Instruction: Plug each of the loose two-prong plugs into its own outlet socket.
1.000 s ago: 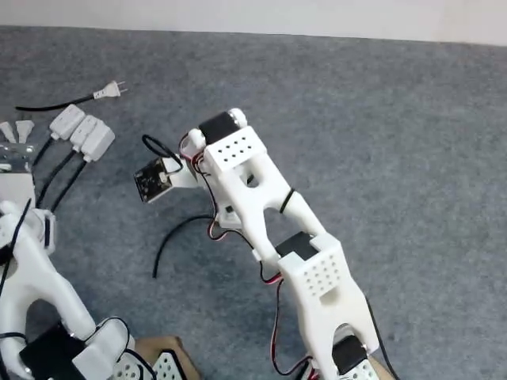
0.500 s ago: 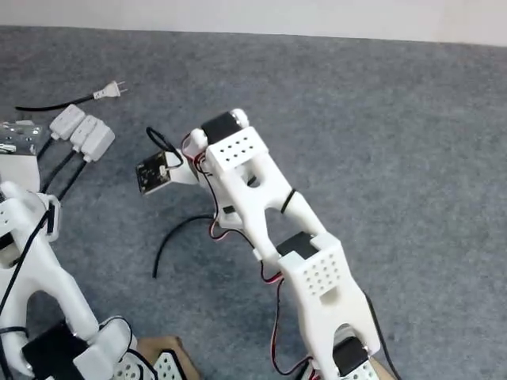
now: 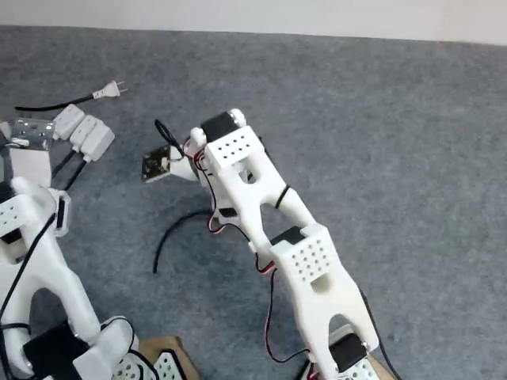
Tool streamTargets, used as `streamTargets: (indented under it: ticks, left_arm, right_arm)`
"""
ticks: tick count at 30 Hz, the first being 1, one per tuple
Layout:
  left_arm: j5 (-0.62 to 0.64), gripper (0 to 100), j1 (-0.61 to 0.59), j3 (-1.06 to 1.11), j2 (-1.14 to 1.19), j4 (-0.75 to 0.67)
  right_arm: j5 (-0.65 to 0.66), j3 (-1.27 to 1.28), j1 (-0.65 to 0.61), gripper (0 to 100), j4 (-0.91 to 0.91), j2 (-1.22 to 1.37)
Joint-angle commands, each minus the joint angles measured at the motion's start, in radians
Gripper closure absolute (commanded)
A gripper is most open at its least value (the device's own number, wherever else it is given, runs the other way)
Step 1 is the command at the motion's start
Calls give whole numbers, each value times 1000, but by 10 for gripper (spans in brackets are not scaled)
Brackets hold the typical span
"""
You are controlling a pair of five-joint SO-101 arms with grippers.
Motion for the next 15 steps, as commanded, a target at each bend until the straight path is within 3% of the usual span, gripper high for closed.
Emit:
streamTargets:
  ticks: [1, 7, 15]
  left_arm:
    - [31, 803, 39, -36, -22, 6]
    - [34, 803, 56, -18, -22, 3]
    - [34, 803, 68, 13, -21, 0]
  right_arm:
    - [-106, -88, 28, 685, 16, 5]
    - [-282, -111, 30, 685, 16, -41]
    - [-302, 136, 27, 685, 18, -321]
